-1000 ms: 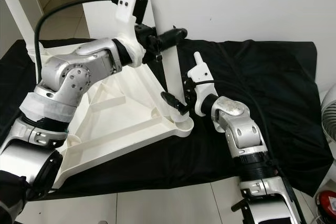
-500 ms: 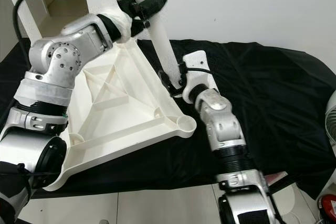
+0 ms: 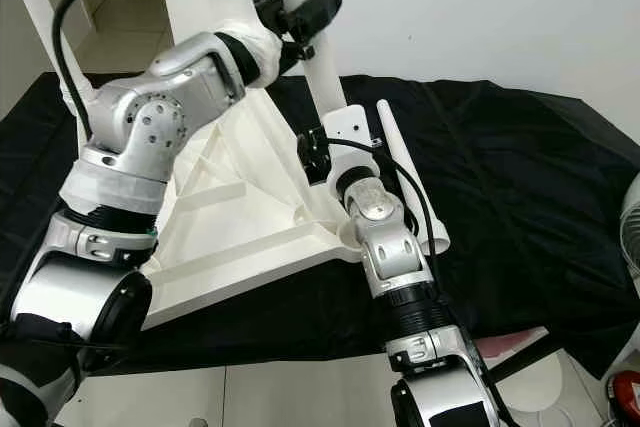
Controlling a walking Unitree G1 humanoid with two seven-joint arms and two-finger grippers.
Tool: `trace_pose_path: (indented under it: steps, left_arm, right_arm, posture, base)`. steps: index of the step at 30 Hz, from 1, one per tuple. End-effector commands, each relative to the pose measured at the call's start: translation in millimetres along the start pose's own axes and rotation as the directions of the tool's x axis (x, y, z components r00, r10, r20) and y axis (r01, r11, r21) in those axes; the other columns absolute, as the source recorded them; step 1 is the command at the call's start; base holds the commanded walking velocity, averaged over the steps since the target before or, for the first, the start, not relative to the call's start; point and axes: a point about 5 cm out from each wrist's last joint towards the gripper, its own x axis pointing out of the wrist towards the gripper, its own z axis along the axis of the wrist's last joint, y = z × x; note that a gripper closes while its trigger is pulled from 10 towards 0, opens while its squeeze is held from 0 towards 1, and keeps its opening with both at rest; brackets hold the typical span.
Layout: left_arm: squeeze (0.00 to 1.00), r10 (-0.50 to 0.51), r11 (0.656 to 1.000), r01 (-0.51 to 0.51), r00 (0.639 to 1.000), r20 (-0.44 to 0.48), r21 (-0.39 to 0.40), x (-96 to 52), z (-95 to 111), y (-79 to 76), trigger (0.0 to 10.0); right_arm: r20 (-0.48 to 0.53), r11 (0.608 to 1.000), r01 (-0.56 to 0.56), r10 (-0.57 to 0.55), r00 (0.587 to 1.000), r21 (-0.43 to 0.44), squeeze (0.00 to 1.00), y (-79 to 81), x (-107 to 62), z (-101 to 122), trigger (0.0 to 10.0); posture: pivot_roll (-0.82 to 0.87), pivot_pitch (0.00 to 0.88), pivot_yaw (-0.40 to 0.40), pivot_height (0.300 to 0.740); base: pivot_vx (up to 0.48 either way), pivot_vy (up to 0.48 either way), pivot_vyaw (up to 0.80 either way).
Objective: Building children table
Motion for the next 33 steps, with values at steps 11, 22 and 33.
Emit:
trace_pose_path:
  steps: [11, 22, 33]
  left_arm:
    - [0.00, -0.027, 0.999, 0.027, 0.999, 0.019, 0.030, 1.7, 1, -13.0, 10.0]
    - [0.00, -0.028, 0.999, 0.027, 0.999, 0.022, 0.042, 1.3, 1, -15.5, 10.0]
    - [1.00, -0.075, 0.997, 0.074, 0.996, 0.052, 0.021, 2.0, 1, -22.0, 10.0]
  right_arm:
    - [-0.002, 0.998, 0.032, -0.032, 0.999, -0.053, 0.00, 1.2, 4.4, 8, 7.8]
    - [-0.045, 0.998, 0.053, -0.054, 0.998, -0.040, 0.00, 0.0, 3.7, 1, 0.0]
    - [-0.066, 0.997, 0.073, -0.075, 0.995, -0.027, 0.00, -2.3, 4.0, -1, 10.0]
  posture:
    - [0.02, 0.021, -0.039, 0.740]
    - [0.02, 0.028, -0.037, 0.740]
    - [0.03, 0.028, -0.041, 0.740]
  base:
    - [0.000, 0.000, 0.00]
    - [0.000, 0.000, 0.00]
    - [0.000, 0.000, 0.00]
